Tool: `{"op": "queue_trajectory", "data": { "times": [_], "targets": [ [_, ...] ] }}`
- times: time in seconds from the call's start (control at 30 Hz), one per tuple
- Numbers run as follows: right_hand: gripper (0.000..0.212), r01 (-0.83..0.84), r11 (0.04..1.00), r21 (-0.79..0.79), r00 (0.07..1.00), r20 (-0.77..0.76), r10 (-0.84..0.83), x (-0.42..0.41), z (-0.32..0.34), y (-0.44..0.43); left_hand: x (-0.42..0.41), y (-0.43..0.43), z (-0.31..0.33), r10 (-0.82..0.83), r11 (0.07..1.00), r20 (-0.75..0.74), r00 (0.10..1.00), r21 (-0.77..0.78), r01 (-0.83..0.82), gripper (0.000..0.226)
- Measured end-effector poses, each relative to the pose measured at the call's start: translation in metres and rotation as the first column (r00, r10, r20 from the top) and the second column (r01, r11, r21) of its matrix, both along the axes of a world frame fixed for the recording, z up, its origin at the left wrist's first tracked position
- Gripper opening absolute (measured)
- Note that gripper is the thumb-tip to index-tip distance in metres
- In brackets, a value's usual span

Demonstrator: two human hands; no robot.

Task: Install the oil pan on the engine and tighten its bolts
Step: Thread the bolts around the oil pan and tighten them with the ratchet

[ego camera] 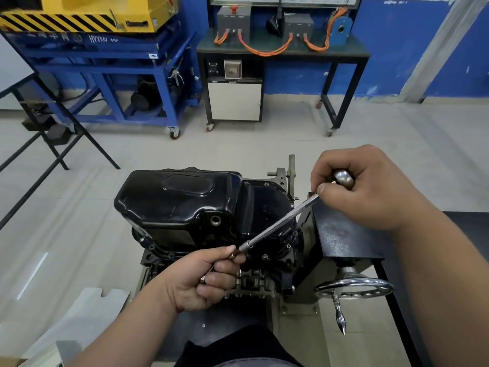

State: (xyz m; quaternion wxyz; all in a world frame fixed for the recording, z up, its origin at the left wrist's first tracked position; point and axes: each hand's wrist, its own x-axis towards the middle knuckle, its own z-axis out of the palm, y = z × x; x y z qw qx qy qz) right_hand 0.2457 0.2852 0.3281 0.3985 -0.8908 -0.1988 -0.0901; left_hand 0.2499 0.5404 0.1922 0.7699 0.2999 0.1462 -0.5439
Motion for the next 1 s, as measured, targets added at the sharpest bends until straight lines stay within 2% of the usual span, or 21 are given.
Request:
{"op": "queue_trajectory", "data": {
  "times": [0.07, 0.13, 0.27, 0.4, 0.6, 0.73, 0.87, 1.0],
  "targets": [
    [0.018, 0.002, 1.0, -0.008, 1.0, 0.026, -0.002, 0.0, -0.001, 0.002, 0.001, -0.005, 0.005, 0.113, 0.985, 0.078, 0.991, 0.119, -0.122, 0.017],
    [0.019, 0.029, 0.999, 0.022, 0.999, 0.038, -0.03, 0.002, -0.005, 0.003, 0.004, -0.006, 0.01, 0.168, 0.949, 0.223, 0.96, 0.227, -0.218, 0.018],
    [0.02, 0.143, 0.975, 0.167, 0.989, -0.058, -0.135, 0.011, -0.015, -0.001, 0.011, 0.003, 0.022, 0.066, 0.897, 0.492, 0.868, 0.353, -0.268, 0.021],
    [0.017, 0.274, 0.918, 0.287, 0.954, -0.202, -0.221, 0.018, -0.032, -0.006, 0.014, 0.009, 0.03, 0.002, 0.861, 0.619, 0.785, 0.398, -0.316, 0.025],
    [0.015, 0.351, 0.825, 0.442, 0.919, -0.332, -0.213, 0.028, -0.048, -0.007, 0.017, 0.005, 0.036, 0.147, 0.816, 0.674, 0.724, 0.331, -0.474, 0.033],
    [0.019, 0.329, 0.793, 0.512, 0.925, -0.345, -0.161, 0.03, -0.048, -0.004, 0.023, 0.002, 0.036, 0.282, 0.778, 0.675, 0.682, 0.255, -0.574, 0.024],
    [0.02, 0.336, 0.747, 0.574, 0.921, -0.367, -0.131, 0.029, -0.05, 0.0, 0.025, -0.002, 0.033, 0.468, 0.757, 0.588, 0.66, 0.119, -0.643, 0.025],
    [0.016, 0.377, 0.732, 0.567, 0.914, -0.354, -0.196, 0.022, -0.056, 0.007, 0.024, -0.018, 0.03, 0.681, 0.667, 0.404, 0.61, 0.0, -0.745, 0.025]
  ]
}}
